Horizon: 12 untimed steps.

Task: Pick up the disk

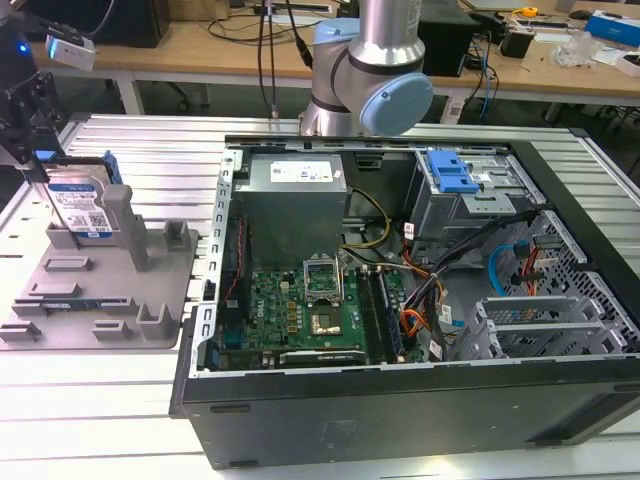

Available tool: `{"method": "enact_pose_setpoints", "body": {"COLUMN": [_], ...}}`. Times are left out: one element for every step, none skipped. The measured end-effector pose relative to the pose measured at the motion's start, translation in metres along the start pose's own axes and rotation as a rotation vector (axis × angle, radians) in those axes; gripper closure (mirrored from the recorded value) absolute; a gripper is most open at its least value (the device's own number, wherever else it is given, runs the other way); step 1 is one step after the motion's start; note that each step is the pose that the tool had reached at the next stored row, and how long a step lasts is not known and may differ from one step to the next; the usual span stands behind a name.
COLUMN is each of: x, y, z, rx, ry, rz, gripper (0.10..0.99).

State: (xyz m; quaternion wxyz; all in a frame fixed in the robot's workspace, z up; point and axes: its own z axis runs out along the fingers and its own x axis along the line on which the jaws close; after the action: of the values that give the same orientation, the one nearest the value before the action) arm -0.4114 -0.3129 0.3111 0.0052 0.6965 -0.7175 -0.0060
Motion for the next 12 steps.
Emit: {"method": "enact_pose_setpoints", "body": {"x": [0.0,0.0,0.0,0.0,0.0,0.0,0.0,0.0,0.0,0.0,0.0,0.0], "y": [0.0,0.0,0.0,0.0,-0.0001,0.0,0.0,-0.0001,-0.0001,-0.0001,-0.0001,-0.0001], "z": [0.0,0.0001,0.0001,0.0002,0.0009,0.0015,0.0027,0.0042,0.0056,0.0068,0.0082,0.0093], "rx": [0.0,0.0,0.0,0.0,0.001,0.001,0.0,0.0,0.0,0.0,0.0,0.0], "ry": [0.0,0.0,0.0,-0.0001,-0.0002,-0.0001,0.0001,0.0,0.0001,0.0001,0.0001,0.0002], "rz": [0.0,0.0,0.0,0.0,-0.001,-0.001,-0.002,-0.003,-0.004,-0.005,-0.006,-0.007], "gripper": [0.545,0.545,0.545,0.545,0.545,0.545,0.545,0.545,0.545,0.545,0.545,0.545]}}
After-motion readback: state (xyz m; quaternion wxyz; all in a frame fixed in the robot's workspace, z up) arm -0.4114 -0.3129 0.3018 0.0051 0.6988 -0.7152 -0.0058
